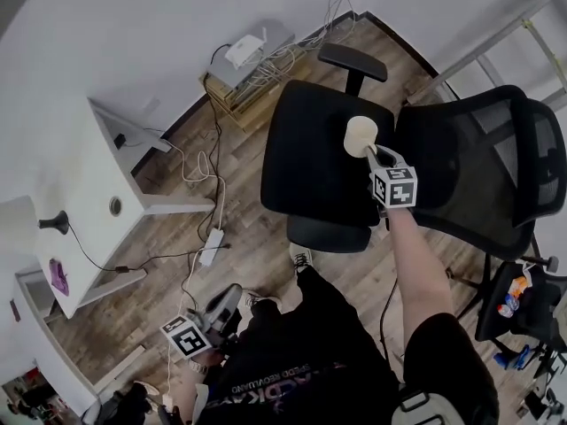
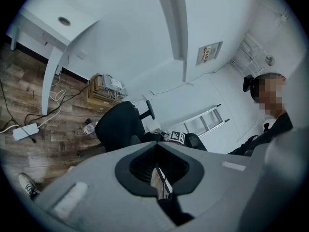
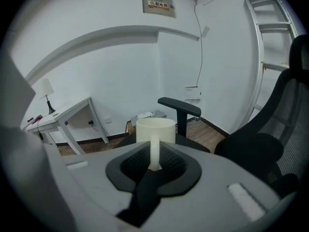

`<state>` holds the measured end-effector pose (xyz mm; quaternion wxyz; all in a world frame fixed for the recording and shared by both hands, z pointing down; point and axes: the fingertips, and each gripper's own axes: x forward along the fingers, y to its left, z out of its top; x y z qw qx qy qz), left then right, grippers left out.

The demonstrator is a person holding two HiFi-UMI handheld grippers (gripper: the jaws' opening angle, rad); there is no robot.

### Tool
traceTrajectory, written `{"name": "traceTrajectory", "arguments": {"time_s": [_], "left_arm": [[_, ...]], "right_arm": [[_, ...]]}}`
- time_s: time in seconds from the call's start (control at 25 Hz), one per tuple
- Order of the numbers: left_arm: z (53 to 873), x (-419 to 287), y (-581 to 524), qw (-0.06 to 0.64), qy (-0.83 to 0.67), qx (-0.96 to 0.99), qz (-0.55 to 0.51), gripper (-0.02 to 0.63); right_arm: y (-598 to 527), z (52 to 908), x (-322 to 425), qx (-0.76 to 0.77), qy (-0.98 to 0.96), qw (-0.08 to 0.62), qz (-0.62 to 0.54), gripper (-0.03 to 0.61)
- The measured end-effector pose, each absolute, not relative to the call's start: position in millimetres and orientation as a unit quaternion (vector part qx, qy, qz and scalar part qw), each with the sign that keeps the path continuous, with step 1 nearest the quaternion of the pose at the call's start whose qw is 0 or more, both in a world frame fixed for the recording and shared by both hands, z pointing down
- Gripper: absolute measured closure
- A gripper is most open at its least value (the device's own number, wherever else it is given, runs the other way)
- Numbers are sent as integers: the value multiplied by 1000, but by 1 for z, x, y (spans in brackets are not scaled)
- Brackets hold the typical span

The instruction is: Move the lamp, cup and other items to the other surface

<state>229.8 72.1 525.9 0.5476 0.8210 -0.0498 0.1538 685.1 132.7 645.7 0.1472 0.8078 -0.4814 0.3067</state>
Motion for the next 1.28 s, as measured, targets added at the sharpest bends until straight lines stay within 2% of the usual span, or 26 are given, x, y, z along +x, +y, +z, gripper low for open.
{"name": "traceTrajectory", "arguments": {"time_s": [0.52, 1.0, 1.28], "left_arm": [[561, 241, 91, 571, -101, 784, 221, 617], [578, 246, 104, 587, -107, 767, 238, 617], [574, 247, 109, 584, -112, 768, 238, 617]], "right_arm": [[132, 764, 711, 778, -466, 162, 389, 523], [143, 813, 680, 746, -489, 187, 412, 522], [171, 845, 659, 709, -492, 228, 451, 522]]}}
